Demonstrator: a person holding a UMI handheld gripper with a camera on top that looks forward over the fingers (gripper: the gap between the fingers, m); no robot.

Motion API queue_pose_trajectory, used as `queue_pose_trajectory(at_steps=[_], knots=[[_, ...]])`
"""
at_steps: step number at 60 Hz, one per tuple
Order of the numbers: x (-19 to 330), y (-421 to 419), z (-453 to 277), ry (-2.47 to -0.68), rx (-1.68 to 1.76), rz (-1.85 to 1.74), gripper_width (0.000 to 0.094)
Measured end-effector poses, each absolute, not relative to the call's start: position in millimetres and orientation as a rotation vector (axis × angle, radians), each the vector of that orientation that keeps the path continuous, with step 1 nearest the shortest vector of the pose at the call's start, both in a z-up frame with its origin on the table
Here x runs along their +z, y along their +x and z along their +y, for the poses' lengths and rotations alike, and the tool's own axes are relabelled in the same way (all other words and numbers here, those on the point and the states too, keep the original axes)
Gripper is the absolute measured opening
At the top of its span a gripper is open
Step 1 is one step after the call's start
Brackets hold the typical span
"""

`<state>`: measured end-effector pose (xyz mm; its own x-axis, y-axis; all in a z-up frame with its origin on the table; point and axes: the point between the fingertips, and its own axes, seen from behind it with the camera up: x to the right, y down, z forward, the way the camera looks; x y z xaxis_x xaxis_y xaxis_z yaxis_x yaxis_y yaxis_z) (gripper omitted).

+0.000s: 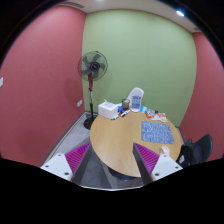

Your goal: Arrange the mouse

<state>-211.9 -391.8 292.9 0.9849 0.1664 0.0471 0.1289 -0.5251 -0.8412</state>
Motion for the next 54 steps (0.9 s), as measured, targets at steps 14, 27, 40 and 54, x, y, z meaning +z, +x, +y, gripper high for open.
queue_pose_trajectory(at_steps=[14, 27, 40, 54], knots=[[241.2, -174.9, -402.8, -2.2, 0.052, -0.136, 0.0834], [157.4, -96.6, -416.5, -2.309, -0.014, -0.075, 0.0832], [95.8, 15.5, -384.1, -2.321, -0.116, 0.007, 0.0833], [57.0, 117.0, -284.6, -2.249, -0.16, 0.047, 0.083]])
